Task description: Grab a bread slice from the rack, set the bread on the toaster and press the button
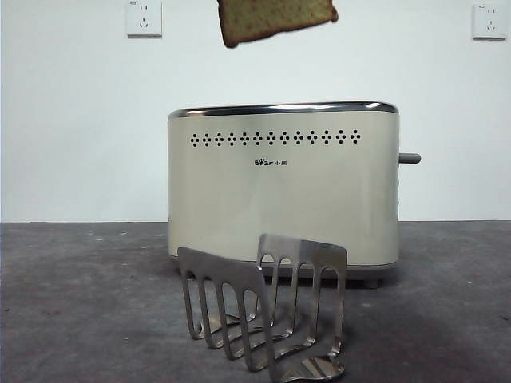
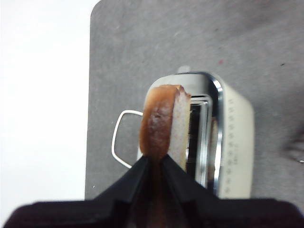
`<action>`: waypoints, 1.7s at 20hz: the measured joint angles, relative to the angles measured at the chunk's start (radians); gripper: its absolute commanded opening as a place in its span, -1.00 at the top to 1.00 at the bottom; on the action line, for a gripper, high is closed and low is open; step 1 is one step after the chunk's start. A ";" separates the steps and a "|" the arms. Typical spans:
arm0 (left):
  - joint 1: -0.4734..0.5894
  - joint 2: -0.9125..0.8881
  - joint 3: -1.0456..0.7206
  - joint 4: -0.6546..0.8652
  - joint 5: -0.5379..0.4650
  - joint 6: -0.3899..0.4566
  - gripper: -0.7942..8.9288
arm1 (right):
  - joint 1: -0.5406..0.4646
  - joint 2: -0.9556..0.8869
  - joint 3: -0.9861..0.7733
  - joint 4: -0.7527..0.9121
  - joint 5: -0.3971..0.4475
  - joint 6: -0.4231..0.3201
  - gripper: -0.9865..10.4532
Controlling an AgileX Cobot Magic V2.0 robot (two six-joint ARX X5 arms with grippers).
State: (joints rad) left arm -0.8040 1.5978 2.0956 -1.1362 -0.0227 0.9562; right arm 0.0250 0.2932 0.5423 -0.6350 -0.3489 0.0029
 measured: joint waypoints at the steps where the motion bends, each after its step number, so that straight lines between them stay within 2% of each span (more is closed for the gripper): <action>1: 0.012 0.025 0.015 0.002 0.000 0.001 0.86 | 0.000 0.000 0.000 0.000 0.000 0.000 0.83; 13: 0.062 0.176 0.018 -0.003 0.068 0.032 0.86 | 0.000 0.000 0.000 0.000 0.000 0.000 0.83; 23: 0.068 0.190 0.018 -0.030 0.074 0.038 0.86 | 0.000 0.000 0.000 0.000 0.000 0.000 0.83; 34: 0.071 0.324 0.018 0.001 0.069 0.038 0.86 | 0.000 0.000 0.000 0.000 0.000 0.000 0.83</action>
State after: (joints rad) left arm -0.7334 1.9217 2.1139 -1.1355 0.0460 0.9939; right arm 0.0250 0.2932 0.5423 -0.6353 -0.3489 0.0029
